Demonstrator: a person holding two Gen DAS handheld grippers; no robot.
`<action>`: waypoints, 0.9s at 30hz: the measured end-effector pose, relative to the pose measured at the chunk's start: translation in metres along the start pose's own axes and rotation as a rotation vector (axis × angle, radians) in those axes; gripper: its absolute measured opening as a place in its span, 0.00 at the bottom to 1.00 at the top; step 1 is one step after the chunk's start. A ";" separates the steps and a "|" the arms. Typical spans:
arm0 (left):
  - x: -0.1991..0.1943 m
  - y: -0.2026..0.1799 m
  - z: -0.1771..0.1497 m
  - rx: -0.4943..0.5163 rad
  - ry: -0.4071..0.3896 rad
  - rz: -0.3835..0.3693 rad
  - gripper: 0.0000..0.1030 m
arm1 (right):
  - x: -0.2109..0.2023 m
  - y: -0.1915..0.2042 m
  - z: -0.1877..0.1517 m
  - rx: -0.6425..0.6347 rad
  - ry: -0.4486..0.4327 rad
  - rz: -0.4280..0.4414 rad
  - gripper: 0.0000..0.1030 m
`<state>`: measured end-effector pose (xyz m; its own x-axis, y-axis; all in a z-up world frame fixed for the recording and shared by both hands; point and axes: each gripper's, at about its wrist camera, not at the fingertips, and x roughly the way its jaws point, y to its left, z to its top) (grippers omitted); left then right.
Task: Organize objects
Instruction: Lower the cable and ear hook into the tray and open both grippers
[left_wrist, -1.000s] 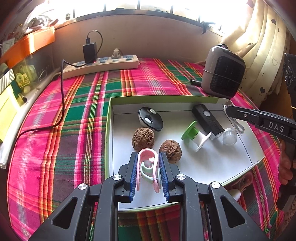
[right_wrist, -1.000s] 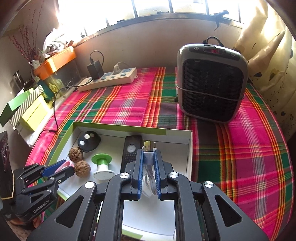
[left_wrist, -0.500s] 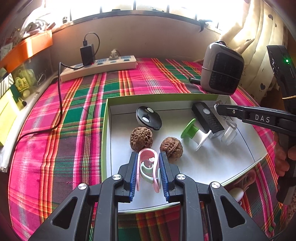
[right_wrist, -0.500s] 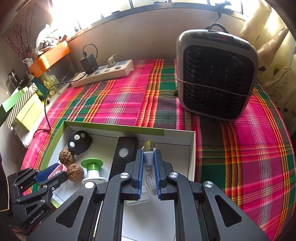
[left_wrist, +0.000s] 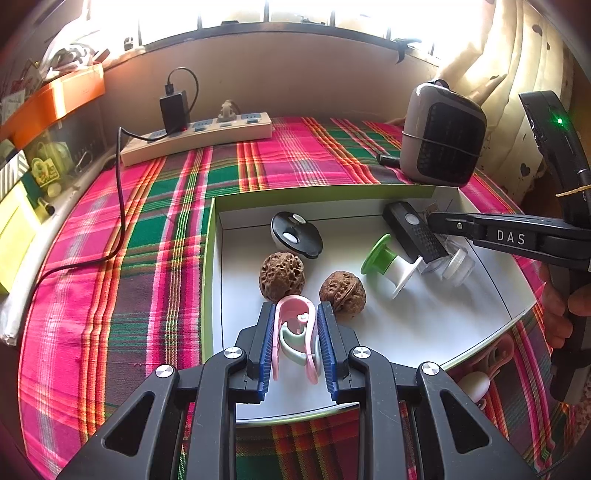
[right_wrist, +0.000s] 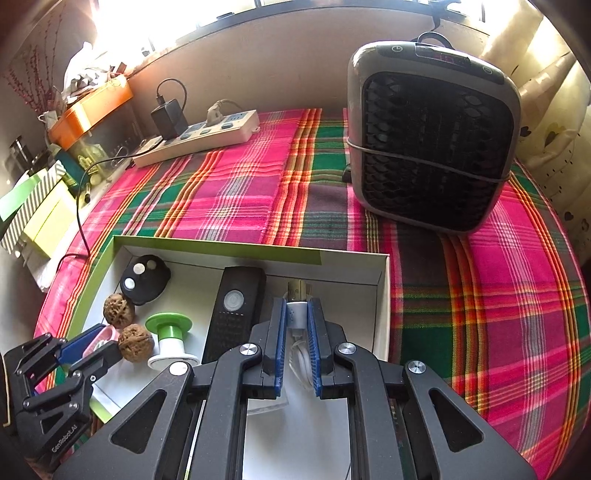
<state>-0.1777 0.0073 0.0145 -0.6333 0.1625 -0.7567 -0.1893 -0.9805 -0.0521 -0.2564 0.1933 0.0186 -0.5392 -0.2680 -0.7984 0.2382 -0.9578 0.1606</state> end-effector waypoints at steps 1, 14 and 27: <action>0.000 0.000 0.000 0.000 0.000 -0.001 0.21 | 0.001 0.000 0.000 0.000 0.001 -0.001 0.12; -0.002 0.000 -0.001 -0.007 -0.002 -0.013 0.21 | 0.004 0.001 0.000 0.008 0.007 0.006 0.12; -0.002 0.000 0.000 -0.008 -0.003 -0.013 0.21 | 0.005 0.002 0.000 0.016 0.011 0.015 0.12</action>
<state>-0.1760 0.0074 0.0157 -0.6327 0.1751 -0.7543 -0.1914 -0.9792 -0.0668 -0.2586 0.1902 0.0154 -0.5270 -0.2810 -0.8021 0.2333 -0.9553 0.1814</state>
